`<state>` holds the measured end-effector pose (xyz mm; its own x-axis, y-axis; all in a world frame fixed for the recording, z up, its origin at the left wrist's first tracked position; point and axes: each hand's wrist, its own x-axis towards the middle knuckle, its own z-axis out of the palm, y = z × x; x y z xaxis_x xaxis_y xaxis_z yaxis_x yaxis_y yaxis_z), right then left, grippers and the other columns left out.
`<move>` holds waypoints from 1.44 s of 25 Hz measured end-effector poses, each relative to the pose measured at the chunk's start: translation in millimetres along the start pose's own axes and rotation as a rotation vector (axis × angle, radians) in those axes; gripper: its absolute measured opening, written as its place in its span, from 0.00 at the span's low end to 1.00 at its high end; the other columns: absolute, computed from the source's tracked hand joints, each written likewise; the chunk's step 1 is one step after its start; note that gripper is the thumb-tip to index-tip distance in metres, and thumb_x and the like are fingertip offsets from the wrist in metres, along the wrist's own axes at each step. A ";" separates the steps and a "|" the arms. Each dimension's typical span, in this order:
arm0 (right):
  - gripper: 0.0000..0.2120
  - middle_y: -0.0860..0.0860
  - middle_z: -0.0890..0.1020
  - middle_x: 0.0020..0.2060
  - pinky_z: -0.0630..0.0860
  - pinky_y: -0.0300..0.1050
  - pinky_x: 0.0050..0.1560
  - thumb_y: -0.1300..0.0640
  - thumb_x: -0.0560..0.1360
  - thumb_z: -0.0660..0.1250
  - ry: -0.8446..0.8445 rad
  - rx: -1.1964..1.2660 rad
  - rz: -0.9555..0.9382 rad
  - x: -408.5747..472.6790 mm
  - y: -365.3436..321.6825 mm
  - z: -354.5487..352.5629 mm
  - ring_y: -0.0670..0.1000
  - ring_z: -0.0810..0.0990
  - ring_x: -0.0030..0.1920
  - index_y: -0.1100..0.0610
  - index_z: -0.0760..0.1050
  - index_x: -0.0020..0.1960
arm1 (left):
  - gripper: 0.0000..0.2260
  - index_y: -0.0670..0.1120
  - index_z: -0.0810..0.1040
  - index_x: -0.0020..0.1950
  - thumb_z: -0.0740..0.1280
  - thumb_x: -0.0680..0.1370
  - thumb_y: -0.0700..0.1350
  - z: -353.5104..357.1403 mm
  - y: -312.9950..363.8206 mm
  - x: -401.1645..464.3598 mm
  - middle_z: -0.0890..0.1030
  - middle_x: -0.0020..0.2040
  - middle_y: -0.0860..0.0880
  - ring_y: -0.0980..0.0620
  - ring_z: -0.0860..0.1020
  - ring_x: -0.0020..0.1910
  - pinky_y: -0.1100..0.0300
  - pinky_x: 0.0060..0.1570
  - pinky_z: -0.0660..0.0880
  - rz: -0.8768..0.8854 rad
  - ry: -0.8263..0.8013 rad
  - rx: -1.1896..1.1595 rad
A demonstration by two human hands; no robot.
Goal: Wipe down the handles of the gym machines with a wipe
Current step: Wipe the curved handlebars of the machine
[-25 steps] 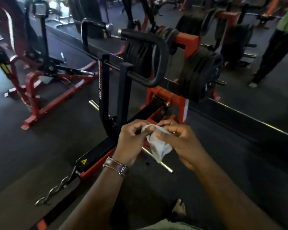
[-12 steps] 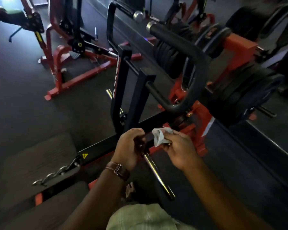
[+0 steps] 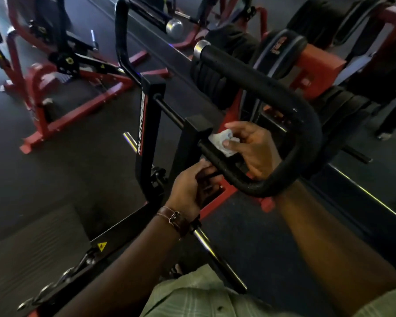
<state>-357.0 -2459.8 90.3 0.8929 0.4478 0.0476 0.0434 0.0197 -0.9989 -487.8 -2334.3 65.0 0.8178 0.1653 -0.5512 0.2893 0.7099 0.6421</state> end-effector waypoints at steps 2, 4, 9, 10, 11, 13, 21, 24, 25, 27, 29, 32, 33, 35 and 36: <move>0.12 0.54 0.85 0.51 0.79 0.45 0.56 0.65 0.73 0.75 -0.131 -0.201 -0.057 0.1 6.8 9.5 0.51 0.84 0.52 0.63 0.82 0.56 | 0.14 0.43 0.81 0.60 0.62 0.83 0.50 6.3 1.2 6.8 0.83 0.58 0.43 0.44 0.82 0.54 0.51 0.57 0.77 -0.014 -0.045 -0.011; 0.09 0.54 0.85 0.52 0.78 0.43 0.56 0.63 0.75 0.73 -0.193 -0.249 -0.029 0.6 12.8 3.9 0.51 0.84 0.54 0.64 0.83 0.54 | 0.16 0.41 0.78 0.65 0.59 0.84 0.49 9.9 0.4 7.6 0.83 0.59 0.42 0.44 0.82 0.57 0.49 0.61 0.76 0.009 -0.074 -0.002; 0.10 0.57 0.83 0.43 0.77 0.37 0.49 0.71 0.68 0.75 -0.509 -0.222 -0.026 12.9 1.8 -32.6 0.47 0.82 0.47 0.67 0.83 0.49 | 0.17 0.41 0.78 0.63 0.57 0.85 0.49 16.5 -6.9 5.2 0.84 0.54 0.45 0.48 0.82 0.50 0.50 0.58 0.76 0.053 -0.033 0.004; 0.10 0.60 0.83 0.43 0.77 0.38 0.48 0.69 0.68 0.76 -0.479 -0.281 -0.106 18.6 2.4 -24.8 0.49 0.82 0.46 0.67 0.83 0.48 | 0.17 0.40 0.77 0.64 0.57 0.85 0.49 19.3 -9.6 5.6 0.83 0.57 0.43 0.46 0.82 0.53 0.49 0.60 0.75 0.065 -0.013 -0.014; 0.09 0.61 0.83 0.43 0.77 0.38 0.48 0.67 0.68 0.77 -0.427 -0.340 -0.200 23.8 3.2 -12.6 0.49 0.82 0.45 0.66 0.84 0.49 | 0.17 0.40 0.77 0.65 0.57 0.85 0.49 21.7 -12.1 5.9 0.82 0.58 0.42 0.44 0.81 0.55 0.47 0.61 0.75 0.079 0.000 -0.041; 0.08 0.55 0.83 0.41 0.76 0.38 0.46 0.61 0.70 0.78 -0.330 -0.439 -0.375 30.6 1.1 12.4 0.47 0.82 0.43 0.62 0.85 0.49 | 0.16 0.41 0.77 0.63 0.58 0.84 0.50 25.0 -17.2 6.6 0.81 0.59 0.39 0.40 0.80 0.59 0.41 0.65 0.74 0.095 0.024 -0.094; 0.09 0.48 0.84 0.40 0.76 0.37 0.43 0.54 0.68 0.80 -0.815 -0.551 -0.459 24.0 -25.6 -30.1 0.44 0.82 0.41 0.55 0.86 0.46 | 0.15 0.41 0.79 0.61 0.59 0.83 0.48 35.9 -23.0 2.4 0.82 0.60 0.42 0.46 0.82 0.54 0.51 0.57 0.77 0.110 0.100 -0.246; 0.07 0.49 0.82 0.40 0.77 0.47 0.42 0.52 0.71 0.78 -0.517 -0.674 -0.628 29.8 -14.0 14.1 0.46 0.81 0.41 0.55 0.87 0.46 | 0.14 0.43 0.80 0.59 0.58 0.84 0.47 41.1 -26.6 2.5 0.84 0.53 0.44 0.48 0.83 0.50 0.53 0.47 0.80 0.150 0.139 -0.271; 0.06 0.49 0.81 0.41 0.77 0.50 0.42 0.52 0.72 0.76 -0.489 -0.721 -0.679 30.7 -10.8 19.5 0.46 0.80 0.41 0.54 0.87 0.45 | 0.13 0.43 0.80 0.57 0.58 0.84 0.47 42.6 -26.0 1.4 0.84 0.51 0.45 0.48 0.83 0.47 0.53 0.44 0.80 0.152 0.149 -0.269; 0.06 0.48 0.81 0.42 0.77 0.50 0.43 0.51 0.73 0.74 -0.604 -0.751 -0.692 29.8 -14.2 6.2 0.46 0.80 0.41 0.53 0.87 0.45 | 0.12 0.41 0.80 0.57 0.58 0.84 0.44 43.1 -25.3 -0.1 0.84 0.48 0.45 0.50 0.83 0.43 0.56 0.41 0.81 0.173 0.160 -0.214; 0.09 0.48 0.83 0.43 0.77 0.42 0.45 0.51 0.73 0.74 -0.761 -0.633 -0.648 20.0 -16.1 -22.8 0.46 0.82 0.42 0.56 0.87 0.46 | 0.10 0.41 0.80 0.53 0.59 0.83 0.40 41.5 -26.4 -3.8 0.82 0.45 0.45 0.51 0.82 0.39 0.58 0.38 0.81 0.224 0.162 -0.123; 0.05 0.49 0.85 0.42 0.75 0.36 0.47 0.56 0.70 0.76 -0.585 -0.451 -0.459 1.7 -2.1 -35.1 0.44 0.83 0.43 0.54 0.86 0.46 | 0.06 0.41 0.79 0.49 0.63 0.81 0.37 35.0 -28.7 -8.4 0.81 0.42 0.45 0.50 0.80 0.40 0.53 0.46 0.79 0.373 0.211 0.071; 0.06 0.48 0.85 0.42 0.76 0.38 0.47 0.57 0.70 0.76 -0.450 -0.414 -0.377 3.0 5.4 -26.0 0.43 0.83 0.44 0.50 0.86 0.46 | 0.04 0.41 0.80 0.50 0.65 0.80 0.36 33.1 -29.6 -9.9 0.82 0.42 0.46 0.51 0.80 0.40 0.52 0.48 0.79 0.428 0.251 0.133; 0.07 0.46 0.86 0.42 0.80 0.46 0.48 0.52 0.71 0.74 -0.272 -0.387 -0.219 16.0 16.7 -1.3 0.44 0.85 0.45 0.49 0.86 0.48 | 0.04 0.41 0.80 0.51 0.69 0.78 0.35 29.8 -31.7 -11.6 0.82 0.43 0.46 0.53 0.80 0.41 0.53 0.49 0.78 0.519 0.362 0.229; 0.09 0.46 0.87 0.42 0.82 0.49 0.49 0.50 0.72 0.73 -0.221 -0.361 -0.157 21.7 20.2 8.0 0.45 0.85 0.46 0.51 0.86 0.49 | 0.06 0.41 0.80 0.52 0.71 0.77 0.36 27.4 -33.1 -11.9 0.82 0.45 0.46 0.53 0.80 0.42 0.52 0.51 0.78 0.552 0.408 0.270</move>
<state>-340.3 -2442.5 71.2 0.7477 0.6449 0.1583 0.3598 -0.1930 -0.9129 -493.5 -2378.5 64.9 0.6449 0.7288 -0.2303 0.0446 0.2649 0.9633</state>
